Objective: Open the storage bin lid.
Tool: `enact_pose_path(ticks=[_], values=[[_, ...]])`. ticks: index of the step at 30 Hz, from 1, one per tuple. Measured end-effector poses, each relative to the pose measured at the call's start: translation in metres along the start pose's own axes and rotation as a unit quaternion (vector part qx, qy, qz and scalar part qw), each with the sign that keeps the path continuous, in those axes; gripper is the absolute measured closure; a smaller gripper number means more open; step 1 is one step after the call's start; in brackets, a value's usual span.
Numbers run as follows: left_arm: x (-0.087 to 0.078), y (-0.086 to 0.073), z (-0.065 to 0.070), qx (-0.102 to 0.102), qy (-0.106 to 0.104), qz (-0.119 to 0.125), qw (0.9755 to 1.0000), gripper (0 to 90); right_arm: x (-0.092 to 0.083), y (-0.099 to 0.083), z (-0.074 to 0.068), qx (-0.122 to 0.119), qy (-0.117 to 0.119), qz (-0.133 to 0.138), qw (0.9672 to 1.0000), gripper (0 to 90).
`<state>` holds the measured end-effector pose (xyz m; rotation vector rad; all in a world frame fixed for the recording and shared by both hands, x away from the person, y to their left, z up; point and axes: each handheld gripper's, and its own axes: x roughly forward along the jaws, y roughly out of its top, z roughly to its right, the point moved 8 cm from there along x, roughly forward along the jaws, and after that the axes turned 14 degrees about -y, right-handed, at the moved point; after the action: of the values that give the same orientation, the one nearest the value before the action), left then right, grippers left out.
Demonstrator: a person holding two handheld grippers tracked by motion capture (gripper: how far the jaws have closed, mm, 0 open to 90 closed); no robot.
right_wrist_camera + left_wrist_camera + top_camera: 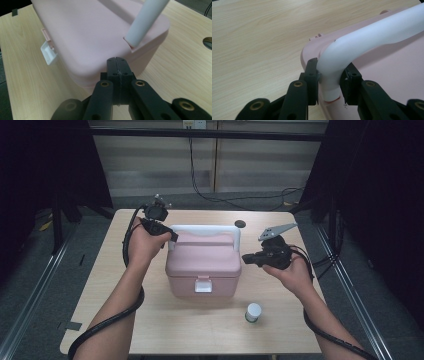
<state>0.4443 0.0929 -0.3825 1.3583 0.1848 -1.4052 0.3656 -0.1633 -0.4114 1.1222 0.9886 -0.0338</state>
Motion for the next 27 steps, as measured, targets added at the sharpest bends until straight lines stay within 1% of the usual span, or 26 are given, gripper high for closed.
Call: enact_pose_path(ticks=[5,7,10,17,20,23,24,27], values=[[-0.002,0.002,0.000,-0.004,-0.002,0.004,1.0000,69.9,-0.001,-0.006,0.006,0.006,-0.003,-0.004,1.0000,90.0],[-0.003,0.003,0.001,-0.002,-0.005,0.003,1.0000,69.8,-0.001,-0.009,0.008,0.007,-0.006,-0.008,0.9999,90.0],[-0.004,0.004,0.001,-0.003,-0.007,0.006,1.0000,69.8,0.001,-0.012,0.009,0.006,-0.004,-0.010,0.9999,90.0],[-0.009,0.007,0.002,0.001,-0.008,0.007,0.9999,69.8,0.003,-0.015,0.006,0.006,0.005,-0.012,0.9999,90.0],[-0.010,0.008,0.003,0.000,-0.008,0.007,0.9999,69.7,0.004,-0.015,0.005,0.004,0.005,-0.012,0.9999,90.0],[-0.011,0.009,0.003,0.000,-0.009,0.011,0.9999,69.7,0.004,-0.014,0.003,0.007,0.010,-0.008,0.9999,90.0],[-0.011,0.009,0.004,-0.003,-0.009,0.012,0.9999,69.7,0.005,-0.014,0.003,0.007,0.010,-0.008,0.9999,90.0],[-0.013,0.010,0.004,-0.001,-0.009,0.010,0.9999,69.6,0.006,-0.014,0.000,0.004,0.012,-0.007,0.9999,90.0]])
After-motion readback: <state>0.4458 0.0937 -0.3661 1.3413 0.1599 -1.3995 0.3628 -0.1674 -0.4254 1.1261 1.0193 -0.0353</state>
